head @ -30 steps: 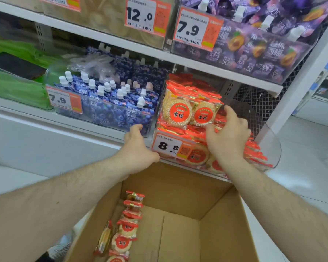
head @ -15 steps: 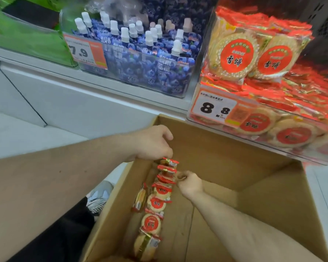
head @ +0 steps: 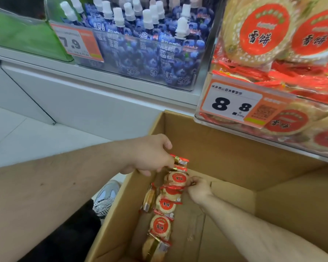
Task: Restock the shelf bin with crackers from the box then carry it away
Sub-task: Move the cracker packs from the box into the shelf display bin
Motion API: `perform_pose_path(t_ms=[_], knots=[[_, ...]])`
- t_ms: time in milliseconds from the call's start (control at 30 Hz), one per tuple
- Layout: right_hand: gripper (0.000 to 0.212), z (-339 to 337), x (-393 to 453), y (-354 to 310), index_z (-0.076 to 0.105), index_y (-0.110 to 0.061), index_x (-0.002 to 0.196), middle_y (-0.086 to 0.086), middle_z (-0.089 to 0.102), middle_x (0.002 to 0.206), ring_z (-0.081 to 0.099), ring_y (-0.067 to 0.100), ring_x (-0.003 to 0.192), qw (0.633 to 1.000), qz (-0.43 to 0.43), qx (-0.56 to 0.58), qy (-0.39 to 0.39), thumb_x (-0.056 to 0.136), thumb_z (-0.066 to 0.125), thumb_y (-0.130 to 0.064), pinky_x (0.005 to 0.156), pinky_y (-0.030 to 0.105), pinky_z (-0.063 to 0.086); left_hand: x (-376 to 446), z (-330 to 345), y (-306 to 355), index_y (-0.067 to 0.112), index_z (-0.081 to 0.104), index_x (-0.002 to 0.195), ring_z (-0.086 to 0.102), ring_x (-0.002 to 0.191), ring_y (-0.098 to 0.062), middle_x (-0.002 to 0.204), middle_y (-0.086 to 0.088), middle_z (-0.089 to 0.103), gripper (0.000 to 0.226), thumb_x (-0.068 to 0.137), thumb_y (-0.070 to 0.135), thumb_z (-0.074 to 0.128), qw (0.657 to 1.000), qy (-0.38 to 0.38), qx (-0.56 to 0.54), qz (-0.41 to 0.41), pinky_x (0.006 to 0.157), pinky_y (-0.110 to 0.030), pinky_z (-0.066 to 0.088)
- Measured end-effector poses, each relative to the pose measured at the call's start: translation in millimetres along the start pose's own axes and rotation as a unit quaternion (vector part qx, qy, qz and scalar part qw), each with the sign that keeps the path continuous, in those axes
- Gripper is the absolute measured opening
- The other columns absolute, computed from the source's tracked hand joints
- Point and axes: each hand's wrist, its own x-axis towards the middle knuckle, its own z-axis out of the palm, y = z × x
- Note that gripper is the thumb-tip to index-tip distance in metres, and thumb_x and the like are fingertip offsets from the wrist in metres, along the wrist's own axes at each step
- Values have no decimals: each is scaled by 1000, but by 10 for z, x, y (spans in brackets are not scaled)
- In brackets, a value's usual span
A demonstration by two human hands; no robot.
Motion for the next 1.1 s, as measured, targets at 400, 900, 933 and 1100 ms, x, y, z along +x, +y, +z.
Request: perform_pose_path(t_ms=[400,900,933,1100], knots=[[33,-676,-1020,-978,58,-10,78,7,60,72,57,20,62,903,-186,348,-168,81,47,21,61,30,46,-40,29,123,42,43,131,65,90,-25,124,-6,54,60,88,5,63,958,152,-237,60,62,-36,61],[15,472,380,-68,57,-23,100,3,70,95,67,19,79,974,105,200,-9,92,59,-11,65,27,58,69,-125,-45,42,52,123,60,95,-17,124,2,53,51,88,7,65,981,125,-126,80,60,-29,61],[14,462,401,-97,58,-19,94,5,69,94,64,19,76,967,117,226,-6,93,56,-5,56,22,55,74,-122,-62,42,52,123,59,96,-16,124,3,53,50,89,8,65,981,124,-126,77,61,-28,61],[23,249,327,-68,59,-11,77,8,66,88,59,18,71,964,120,236,28,86,55,9,48,19,47,58,-142,-88,43,53,121,59,97,-15,123,3,53,51,89,4,61,981,128,-120,77,62,-28,61]])
